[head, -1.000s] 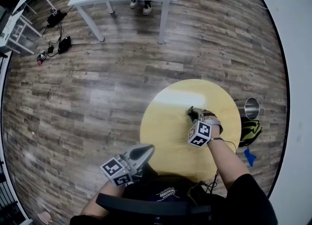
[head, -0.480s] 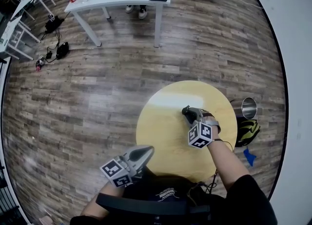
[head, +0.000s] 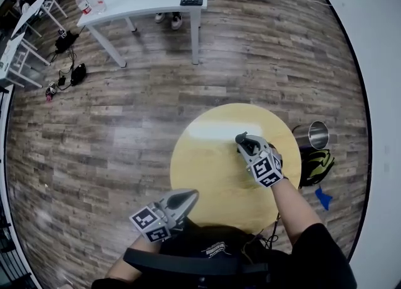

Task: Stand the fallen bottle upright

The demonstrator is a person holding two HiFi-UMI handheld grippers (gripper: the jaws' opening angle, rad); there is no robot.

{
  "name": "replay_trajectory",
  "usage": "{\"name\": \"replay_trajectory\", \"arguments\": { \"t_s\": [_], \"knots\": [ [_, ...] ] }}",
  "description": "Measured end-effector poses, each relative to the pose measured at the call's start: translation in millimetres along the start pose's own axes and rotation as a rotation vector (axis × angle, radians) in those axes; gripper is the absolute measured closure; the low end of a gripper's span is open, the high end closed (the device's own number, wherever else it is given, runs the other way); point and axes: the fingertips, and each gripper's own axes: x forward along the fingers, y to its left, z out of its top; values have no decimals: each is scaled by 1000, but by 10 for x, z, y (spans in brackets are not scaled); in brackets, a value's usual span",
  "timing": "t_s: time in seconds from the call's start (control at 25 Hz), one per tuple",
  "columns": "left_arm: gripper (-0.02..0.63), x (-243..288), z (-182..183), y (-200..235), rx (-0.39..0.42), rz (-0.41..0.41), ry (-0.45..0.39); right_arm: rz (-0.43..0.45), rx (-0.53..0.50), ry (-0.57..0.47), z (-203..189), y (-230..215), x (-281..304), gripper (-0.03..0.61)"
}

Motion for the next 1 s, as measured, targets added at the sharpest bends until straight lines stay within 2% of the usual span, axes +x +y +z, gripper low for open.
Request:
{"name": "replay_trajectory", "arguments": {
  "t_s": [0.12,0.4,0.56,0.64,0.76,1.0],
  "knots": [
    [584,107,-22,-69,3,-8,13,-17,79,-83,-27,-149,-139,479],
    [584,355,-136,-260,14,-22,52,-32,84,-190,-287,-206,-488,474],
    [583,488,-228,-333,15,-26,74,-87,187,-217,-631,-353,-702,472],
    [583,525,-266,-379,18,-31,86,-91,195,-198,-716,-357,-750,474],
    [584,598,-252,-495,27,-33,92,-62,148,-122,-721,-349,-762,465],
    [583,745,-138,-861,65,-41,84,-62,180,-4,-912,-395,-996,432]
  ]
}}
